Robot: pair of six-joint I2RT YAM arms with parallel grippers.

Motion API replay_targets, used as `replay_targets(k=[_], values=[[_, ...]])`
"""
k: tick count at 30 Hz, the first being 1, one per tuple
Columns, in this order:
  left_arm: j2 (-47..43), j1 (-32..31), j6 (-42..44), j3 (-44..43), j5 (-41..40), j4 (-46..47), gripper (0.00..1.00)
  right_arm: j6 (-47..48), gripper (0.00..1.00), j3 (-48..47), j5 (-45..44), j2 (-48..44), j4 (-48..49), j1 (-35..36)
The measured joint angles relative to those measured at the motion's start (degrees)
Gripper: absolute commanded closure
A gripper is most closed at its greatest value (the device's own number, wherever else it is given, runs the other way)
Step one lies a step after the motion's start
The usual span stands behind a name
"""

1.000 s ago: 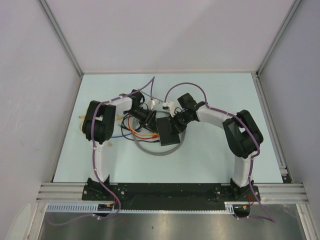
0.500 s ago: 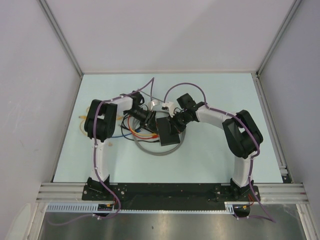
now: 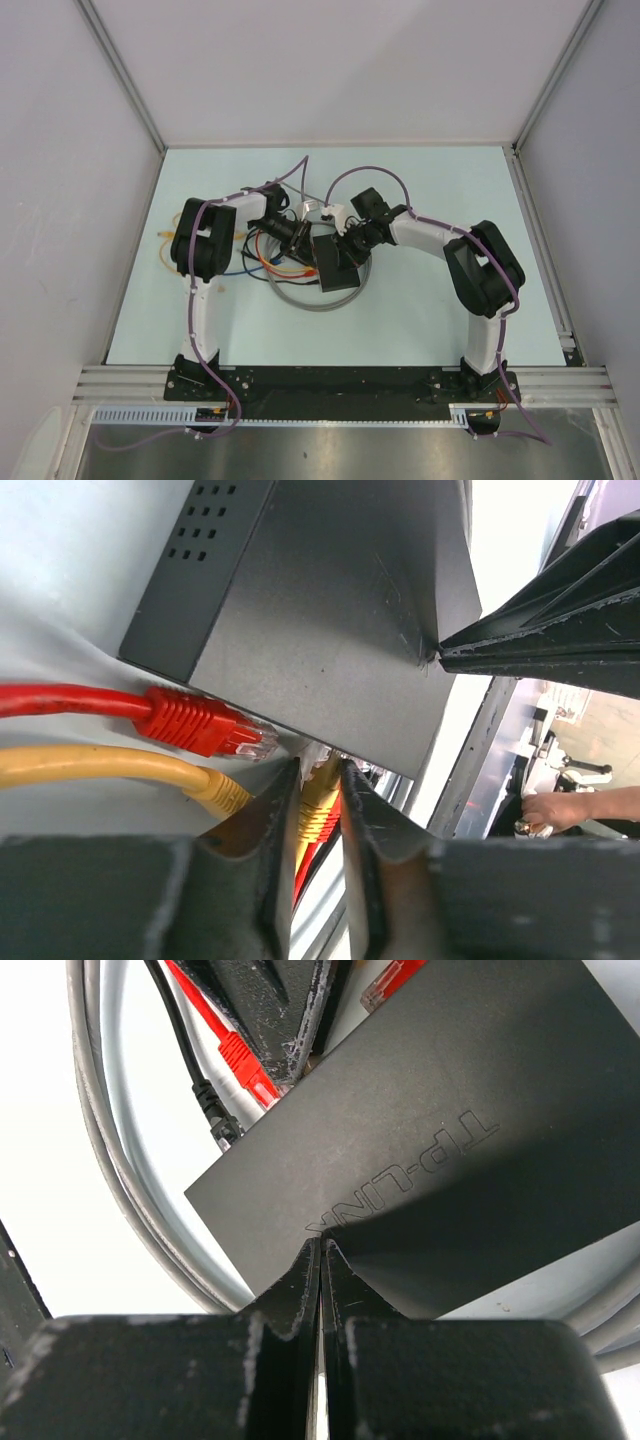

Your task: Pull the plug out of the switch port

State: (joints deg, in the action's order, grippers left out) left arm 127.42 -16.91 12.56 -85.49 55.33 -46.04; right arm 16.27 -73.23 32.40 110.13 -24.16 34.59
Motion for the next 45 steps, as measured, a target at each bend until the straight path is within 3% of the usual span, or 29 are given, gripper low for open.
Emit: replay_targets(k=[6, 27, 36, 45], values=[[-0.02, 0.11, 0.46, -0.15, 0.44, -0.39, 0.99, 0.07, 1.00, 0.02, -0.17, 0.00, 0.28, 0.24], [0.00, -0.31, 6.16, -1.55, -0.57, -3.02, 1.00, 0.31, 1.00, 0.04, -1.14, 0.00, 1.11, 1.20], [3.98, -0.57, 9.07, -8.85, -1.77, -11.74, 1.00, 0.33, 1.00, 0.04, -1.51, 0.00, 1.29, 1.36], [4.11, -0.04, 12.33, -7.78, 0.20, -11.72, 1.00, 0.35, 1.00, 0.04, -1.60, 0.00, 1.38, 1.42]])
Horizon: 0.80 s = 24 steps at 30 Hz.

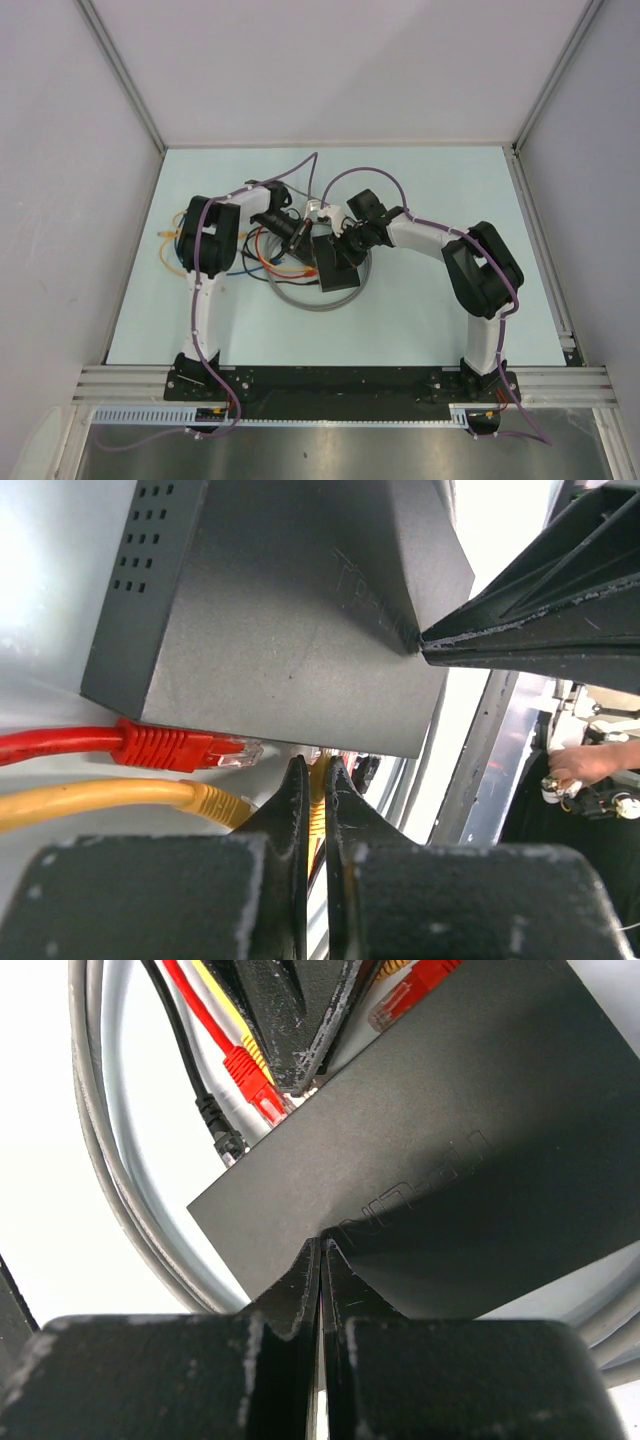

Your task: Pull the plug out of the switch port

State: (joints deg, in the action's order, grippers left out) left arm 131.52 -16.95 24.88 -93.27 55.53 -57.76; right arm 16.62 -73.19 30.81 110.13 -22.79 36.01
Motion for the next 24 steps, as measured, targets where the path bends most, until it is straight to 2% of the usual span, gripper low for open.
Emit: replay_targets(k=[4, 13, 24], values=[[0.11, 0.37, 0.26, 0.00, 0.59, -0.52, 1.00, 0.00, 1.00, 0.00, -0.17, 0.00, 0.28, 0.11], [4.68, 0.35, 3.28, -8.68, -1.60, -9.66, 1.00, 0.00, 1.00, 0.00, -0.52, 0.00, 0.87, 0.33], [3.54, 3.80, 6.78, -6.49, -4.42, -11.19, 1.00, -0.02, 1.00, 0.00, -0.74, 0.00, 0.98, 0.42]])
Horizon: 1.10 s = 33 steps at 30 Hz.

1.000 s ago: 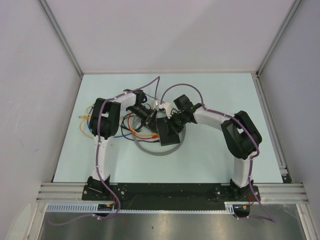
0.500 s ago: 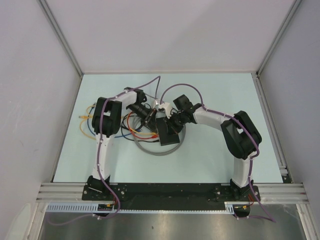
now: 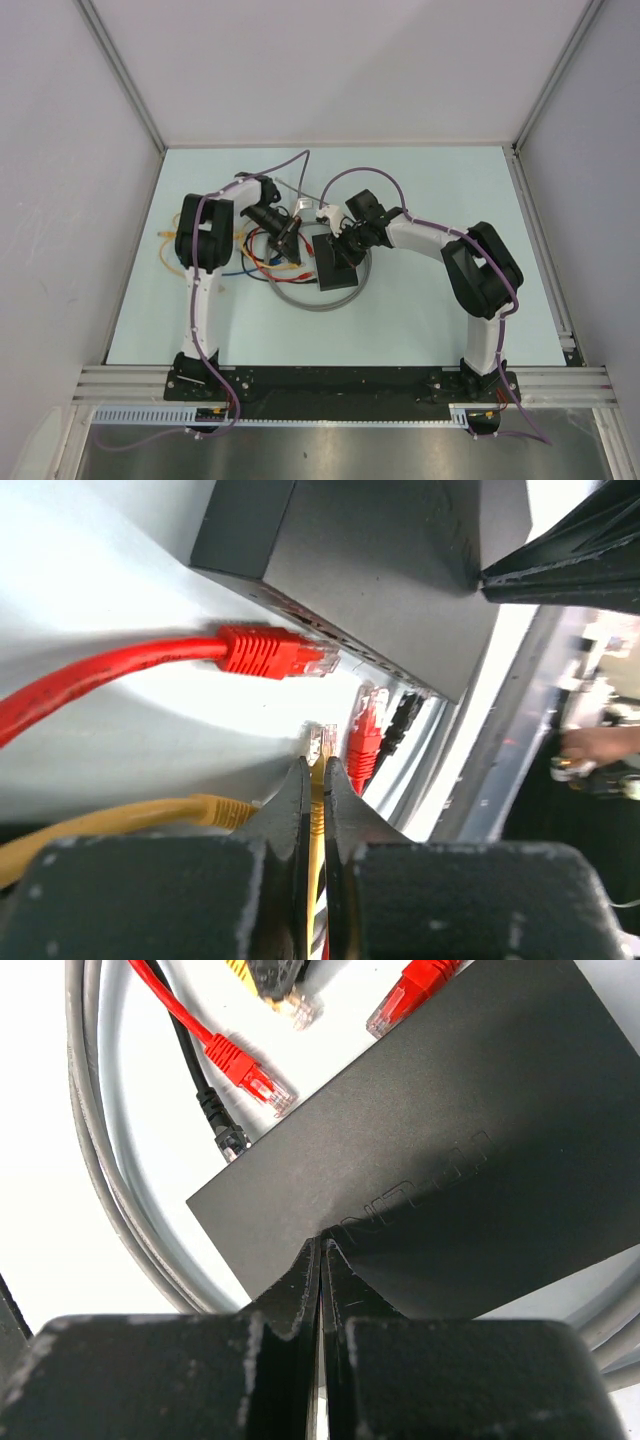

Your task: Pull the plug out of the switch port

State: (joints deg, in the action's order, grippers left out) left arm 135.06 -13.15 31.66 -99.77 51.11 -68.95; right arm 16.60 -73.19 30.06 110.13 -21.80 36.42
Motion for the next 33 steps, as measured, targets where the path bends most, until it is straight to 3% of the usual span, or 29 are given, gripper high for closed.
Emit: replay_targets(k=[6, 7, 9, 10, 12, 14, 15, 20, 25, 33], values=[[-2.36, 0.02, 1.68, -0.98, -3.43, -0.04, 1.00, 0.00, 1.00, 0.00, 0.00, 0.00, 0.00, 0.00], [-2.97, 0.04, 1.92, -1.62, -3.82, -0.26, 0.96, 0.00, 1.00, 0.00, 0.00, 0.00, 0.00, 0.00], [-4.85, 0.07, 2.78, -2.78, -5.57, -0.74, 0.81, 0.00, 1.00, 0.00, 0.00, 0.00, 0.00, 0.00], [-6.01, 0.17, 3.34, -3.32, -6.62, -0.92, 0.60, 0.00, 1.00, 0.00, -0.02, 0.00, 0.00, 0.00], [-8.66, 0.44, 4.83, -3.80, -9.22, -1.07, 0.49, 0.00, 1.00, 0.00, 0.00, 0.00, 0.02, 0.00], [-11.06, 1.03, 4.96, -3.52, -11.61, -0.81, 0.45, 0.00, 1.00, 0.00, 0.00, 0.00, 0.04, 0.00], [-12.15, 1.55, 4.83, -2.82, -12.35, 0.02, 0.36, 0.00, 1.00, 0.00, 0.00, 0.02, 0.07, 0.00], [-18.01, 5.57, -3.82, 4.98, -14.82, 9.60, 0.33, 0.00, 1.00, 0.00, -0.09, 0.02, 0.09, 0.11], [-23.61, 8.41, -15.37, 8.98, -28.17, 20.57, 0.29, 0.00, 1.00, 0.00, -0.11, 0.02, 0.15, 0.11], [-18.80, 11.17, -21.66, 6.19, -41.94, 25.00, 0.42, 0.00, 1.00, 0.00, -0.24, 0.02, 0.17, 0.17]])
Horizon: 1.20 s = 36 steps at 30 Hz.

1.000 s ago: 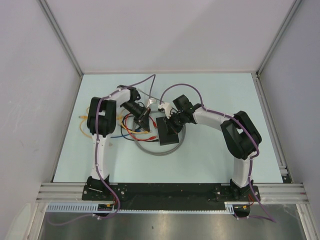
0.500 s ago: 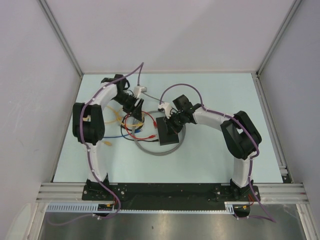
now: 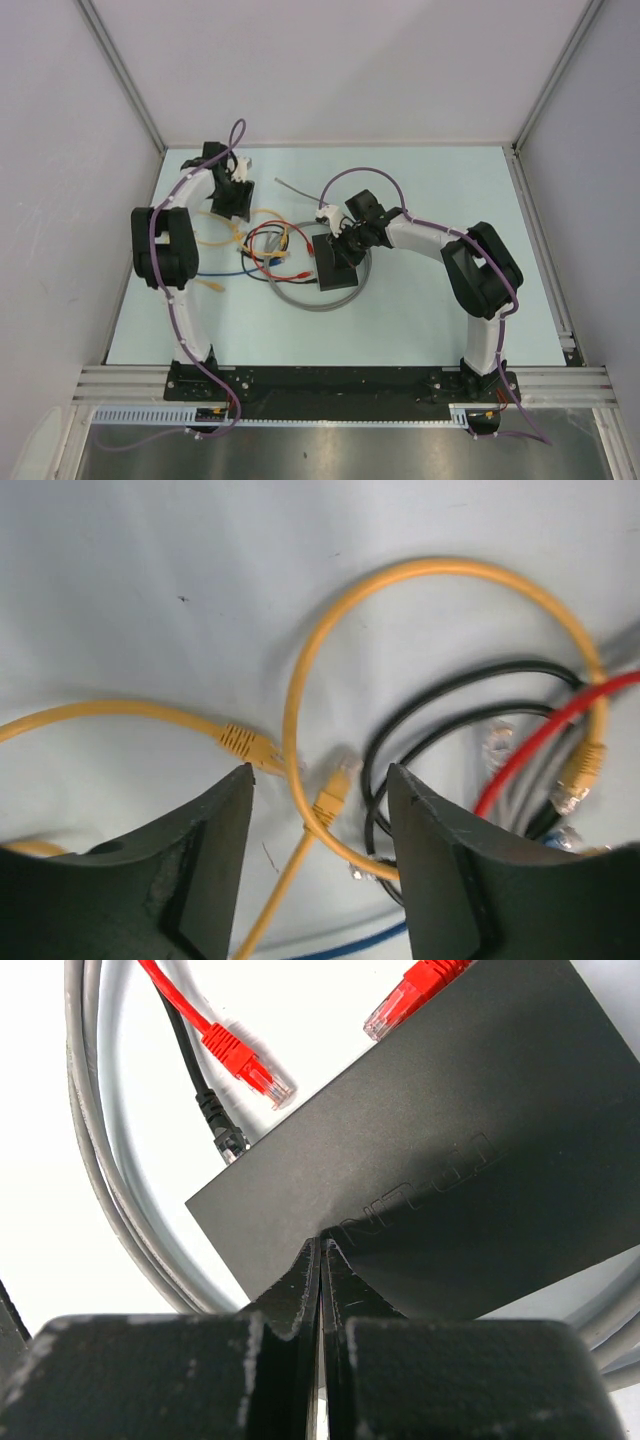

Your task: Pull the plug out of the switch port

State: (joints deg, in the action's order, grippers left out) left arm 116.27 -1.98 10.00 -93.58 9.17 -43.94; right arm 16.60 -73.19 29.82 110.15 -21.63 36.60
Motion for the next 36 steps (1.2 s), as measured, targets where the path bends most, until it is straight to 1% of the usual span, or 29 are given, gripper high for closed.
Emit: replay_targets(k=[2, 4, 5, 7, 8, 10, 11, 12, 16, 22, 27, 30, 32, 33, 34, 35, 36], values=[[2.54, 0.42, -0.61, 0.00, -0.74, 0.11, 0.46, 0.00, 1.00, 0.00, -0.04, 0.00, 0.09, 0.04], [5.22, 0.70, -0.92, -0.61, -1.92, -0.26, 0.52, 0.00, 1.00, 0.00, -0.13, 0.00, 0.11, 0.07], [5.77, 0.90, -1.01, -1.68, -1.88, -0.68, 0.60, 0.00, 1.00, 0.00, -0.17, 0.00, 0.13, 0.09], [7.17, 0.94, -1.07, -3.72, -1.95, -0.31, 0.68, 0.00, 1.00, 0.00, -0.31, 0.00, 0.15, 0.15], [7.85, 0.92, -0.87, -4.59, -2.27, -0.44, 0.77, 0.00, 1.00, 0.00, -0.35, 0.00, 0.20, 0.17], [8.07, 0.94, -0.81, -5.07, -2.32, -0.13, 0.89, 0.00, 1.00, 0.00, -0.48, 0.00, 0.31, 0.22], [8.09, 0.94, -0.74, -5.07, -2.27, -0.11, 0.97, 0.00, 1.00, 0.00, -0.48, 0.00, 0.33, 0.24], [8.02, 0.94, -0.50, -5.07, -2.08, -0.07, 1.00, 0.00, 1.00, 0.00, -0.50, 0.00, 0.33, 0.24], [6.62, 0.98, 0.63, -3.78, -1.20, -0.31, 1.00, 0.00, 1.00, 0.00, -0.55, 0.00, 0.39, 0.24], [-1.60, 2.14, 4.48, -0.33, -3.43, -2.40, 1.00, -0.11, 1.00, 0.00, -0.55, 0.02, 0.55, 0.24], [-11.72, 6.91, 8.96, 3.13, -7.50, 0.42, 1.00, -0.26, 1.00, -0.52, -0.28, 0.57, 0.74, 0.20], [-14.82, 9.90, 10.56, 4.74, -10.88, 2.89, 1.00, -0.26, 1.00, -1.11, -0.17, 1.07, 0.87, 0.20], [-14.95, 11.39, 10.62, 5.09, -12.57, 3.41, 0.99, -0.26, 1.00, -1.25, -0.15, 1.18, 0.90, 0.20], [-14.71, 12.00, 10.60, 5.22, -13.29, 3.50, 0.96, -0.28, 1.00, -1.31, -0.15, 1.20, 0.92, 0.17], [-14.32, 12.52, 10.58, 5.35, -14.27, 3.50, 0.89, -0.28, 1.00, -1.36, -0.11, 1.27, 0.94, 0.17], [-14.08, 12.70, 10.56, 5.40, -14.88, 3.48, 0.72, -0.28, 1.00, -1.38, -0.09, 1.29, 0.96, 0.17], [-13.44, 12.83, 10.40, 5.40, -15.69, 3.43, 0.64, -0.26, 1.00, -1.42, -0.02, 1.33, 0.98, 0.15]])
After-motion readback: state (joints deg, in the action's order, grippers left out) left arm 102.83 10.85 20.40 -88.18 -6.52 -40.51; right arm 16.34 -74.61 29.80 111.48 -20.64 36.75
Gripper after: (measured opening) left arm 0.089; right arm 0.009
